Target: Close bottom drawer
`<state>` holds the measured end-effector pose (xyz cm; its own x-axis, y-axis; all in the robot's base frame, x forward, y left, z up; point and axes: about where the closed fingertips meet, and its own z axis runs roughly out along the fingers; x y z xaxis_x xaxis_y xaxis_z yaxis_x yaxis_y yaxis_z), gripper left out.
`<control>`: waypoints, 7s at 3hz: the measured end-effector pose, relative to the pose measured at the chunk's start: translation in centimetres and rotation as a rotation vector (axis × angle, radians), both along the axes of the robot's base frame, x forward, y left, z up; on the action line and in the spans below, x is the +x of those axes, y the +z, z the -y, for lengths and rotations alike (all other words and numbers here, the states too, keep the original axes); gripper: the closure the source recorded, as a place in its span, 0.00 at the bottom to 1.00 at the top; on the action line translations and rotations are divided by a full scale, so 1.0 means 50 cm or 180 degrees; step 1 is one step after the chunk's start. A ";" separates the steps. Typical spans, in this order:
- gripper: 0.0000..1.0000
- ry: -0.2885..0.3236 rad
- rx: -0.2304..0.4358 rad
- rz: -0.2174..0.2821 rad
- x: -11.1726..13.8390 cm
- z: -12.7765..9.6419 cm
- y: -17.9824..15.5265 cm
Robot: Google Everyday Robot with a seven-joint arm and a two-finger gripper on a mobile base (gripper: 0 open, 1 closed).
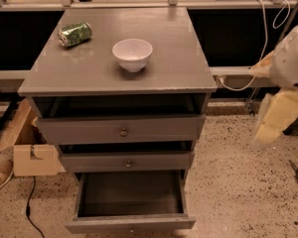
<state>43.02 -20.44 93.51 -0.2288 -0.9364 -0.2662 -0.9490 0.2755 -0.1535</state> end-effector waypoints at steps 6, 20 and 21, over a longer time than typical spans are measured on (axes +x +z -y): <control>0.00 0.0272 0.1098 -0.1099 -0.076 -0.249 -0.673; 1.00 0.0139 0.0912 -0.0908 0.045 -0.197 -1.532; 1.00 0.0033 0.1001 -0.0645 0.083 -0.208 -1.521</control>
Offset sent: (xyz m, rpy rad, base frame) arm -0.0809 0.1483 -0.2559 0.4389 0.3811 -0.0013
